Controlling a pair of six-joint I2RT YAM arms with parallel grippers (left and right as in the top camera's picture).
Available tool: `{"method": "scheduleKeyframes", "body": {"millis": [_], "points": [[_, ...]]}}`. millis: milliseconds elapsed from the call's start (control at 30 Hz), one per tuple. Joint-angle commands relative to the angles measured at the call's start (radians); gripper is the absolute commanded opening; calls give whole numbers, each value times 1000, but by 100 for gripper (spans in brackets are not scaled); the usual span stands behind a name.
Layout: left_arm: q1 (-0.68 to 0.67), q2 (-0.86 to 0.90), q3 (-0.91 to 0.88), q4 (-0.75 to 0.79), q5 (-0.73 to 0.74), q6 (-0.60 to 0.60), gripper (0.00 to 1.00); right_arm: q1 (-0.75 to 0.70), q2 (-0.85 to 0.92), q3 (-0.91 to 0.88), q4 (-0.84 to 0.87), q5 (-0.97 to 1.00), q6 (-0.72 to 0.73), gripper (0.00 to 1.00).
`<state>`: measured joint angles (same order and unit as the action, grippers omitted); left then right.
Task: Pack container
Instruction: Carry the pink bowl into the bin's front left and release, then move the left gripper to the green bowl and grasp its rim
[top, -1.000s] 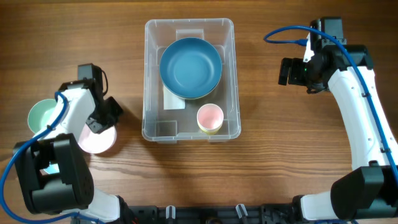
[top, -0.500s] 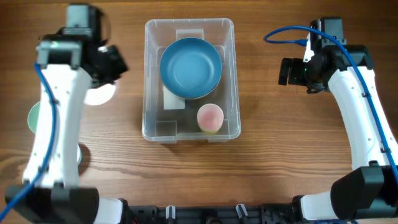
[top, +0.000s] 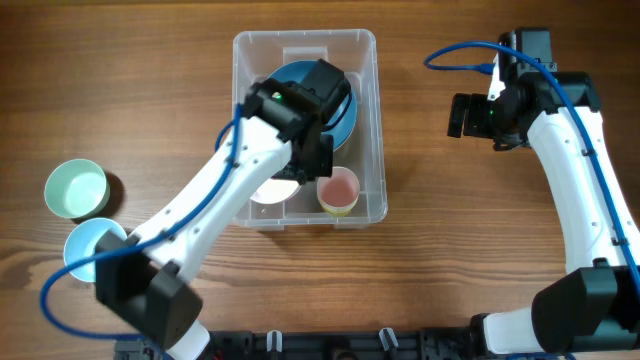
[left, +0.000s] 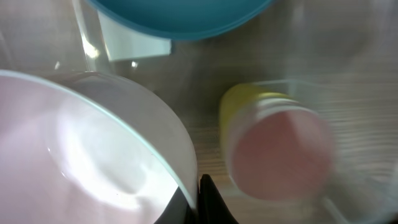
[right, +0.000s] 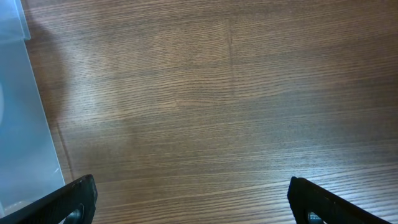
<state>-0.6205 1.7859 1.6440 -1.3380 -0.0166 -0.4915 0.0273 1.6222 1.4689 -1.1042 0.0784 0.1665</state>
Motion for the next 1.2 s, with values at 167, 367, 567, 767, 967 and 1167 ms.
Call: {"method": "scheduleKeyframes", "body": {"millis": [167,367,567,767,967,1167], "points": [[18,60,-56,21,-3,-22,18,-3,10,13,-5,-12,-10,100],[35,50,-45,24,-3,-18,29,-3,10,13,-8,-12,-10,100],[193,-95,103,-82,-100,-8,38,-3,10,13,-8,-12,-10,100],[696,-284,117,-77,-116,43,61,-3,10,13,-7,-12,-10,99],[1010,-173,5,11,-109,42,66,-3,10,13,-8,-24,-10,99],[1077,58,-76,161,-74,43,69,-3,10,13,-7,-24,-10,99]]}}
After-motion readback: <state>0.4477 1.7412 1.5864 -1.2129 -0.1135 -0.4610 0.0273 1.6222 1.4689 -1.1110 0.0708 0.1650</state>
